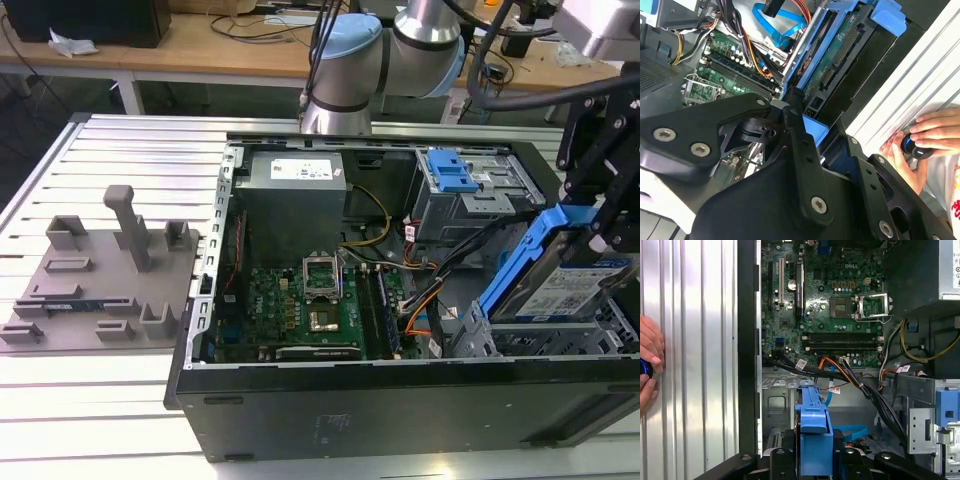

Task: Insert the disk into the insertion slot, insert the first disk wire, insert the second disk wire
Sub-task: 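Insert the disk into the insertion slot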

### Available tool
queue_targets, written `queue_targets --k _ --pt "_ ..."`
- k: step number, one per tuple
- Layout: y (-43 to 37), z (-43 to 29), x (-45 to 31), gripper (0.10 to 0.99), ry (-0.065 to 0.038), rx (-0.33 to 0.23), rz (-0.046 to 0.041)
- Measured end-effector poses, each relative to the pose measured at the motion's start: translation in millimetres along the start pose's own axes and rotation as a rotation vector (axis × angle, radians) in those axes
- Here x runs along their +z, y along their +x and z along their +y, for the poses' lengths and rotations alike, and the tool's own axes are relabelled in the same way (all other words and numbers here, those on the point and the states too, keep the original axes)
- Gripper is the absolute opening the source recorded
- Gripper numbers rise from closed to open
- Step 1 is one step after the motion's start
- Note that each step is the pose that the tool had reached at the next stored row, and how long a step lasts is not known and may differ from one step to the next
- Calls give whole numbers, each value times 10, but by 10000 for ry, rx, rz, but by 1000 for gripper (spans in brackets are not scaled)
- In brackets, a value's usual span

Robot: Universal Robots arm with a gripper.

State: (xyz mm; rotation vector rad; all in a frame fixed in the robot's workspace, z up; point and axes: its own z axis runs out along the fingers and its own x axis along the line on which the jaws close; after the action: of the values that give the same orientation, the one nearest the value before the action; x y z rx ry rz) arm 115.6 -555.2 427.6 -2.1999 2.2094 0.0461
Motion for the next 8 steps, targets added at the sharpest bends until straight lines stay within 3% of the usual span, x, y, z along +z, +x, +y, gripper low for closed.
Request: queue_targets --k 8 --pt "40 -1 190 365 0 0 -4"
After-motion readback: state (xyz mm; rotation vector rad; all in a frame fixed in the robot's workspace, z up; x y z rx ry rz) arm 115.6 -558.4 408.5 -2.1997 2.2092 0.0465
